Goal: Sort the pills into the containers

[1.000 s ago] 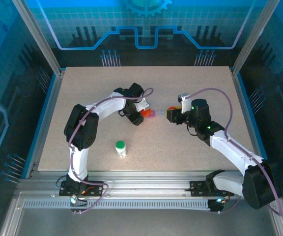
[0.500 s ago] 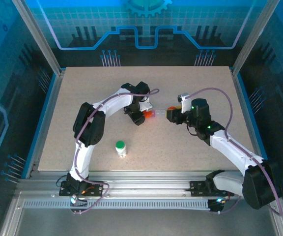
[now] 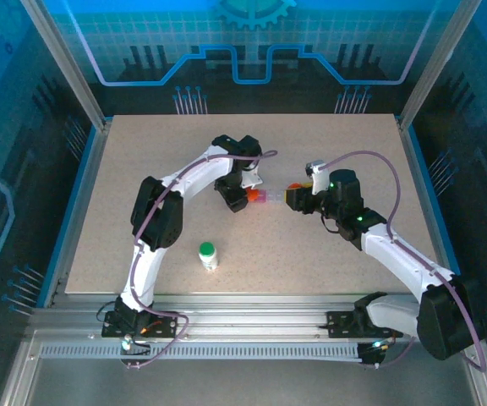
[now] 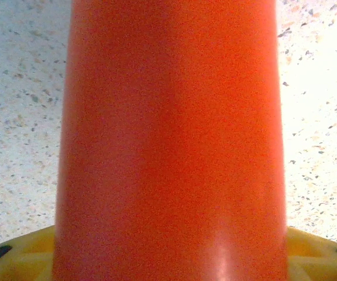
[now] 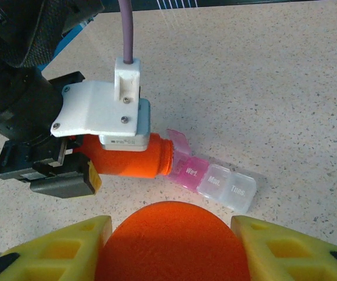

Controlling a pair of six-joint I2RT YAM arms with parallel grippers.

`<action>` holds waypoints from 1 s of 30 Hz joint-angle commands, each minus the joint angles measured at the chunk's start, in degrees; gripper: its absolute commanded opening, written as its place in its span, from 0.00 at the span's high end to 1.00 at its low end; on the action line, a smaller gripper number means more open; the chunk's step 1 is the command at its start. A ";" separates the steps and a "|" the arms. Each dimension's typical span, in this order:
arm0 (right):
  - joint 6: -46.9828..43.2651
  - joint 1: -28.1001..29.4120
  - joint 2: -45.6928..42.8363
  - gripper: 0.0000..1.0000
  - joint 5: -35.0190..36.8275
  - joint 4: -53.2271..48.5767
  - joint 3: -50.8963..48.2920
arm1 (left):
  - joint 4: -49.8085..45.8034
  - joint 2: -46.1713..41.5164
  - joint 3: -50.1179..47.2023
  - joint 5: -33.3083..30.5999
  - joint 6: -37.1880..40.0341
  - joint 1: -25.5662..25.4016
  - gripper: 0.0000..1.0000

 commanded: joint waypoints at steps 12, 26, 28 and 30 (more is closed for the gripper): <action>0.55 -0.69 0.56 1.00 -1.04 -0.75 2.22 | -4.05 4.15 4.43 -2.46 2.40 -1.03 0.98; 0.73 -0.70 1.41 1.00 -1.73 -1.26 2.66 | -4.30 5.50 6.84 -5.99 3.28 -1.64 0.98; 0.87 -0.72 1.61 1.00 -1.84 -1.23 2.75 | -3.90 4.82 6.76 -5.94 3.34 -1.51 0.98; 0.86 -0.69 1.66 1.00 -2.00 -1.36 2.84 | -3.39 4.39 6.60 -5.92 3.13 -1.37 0.98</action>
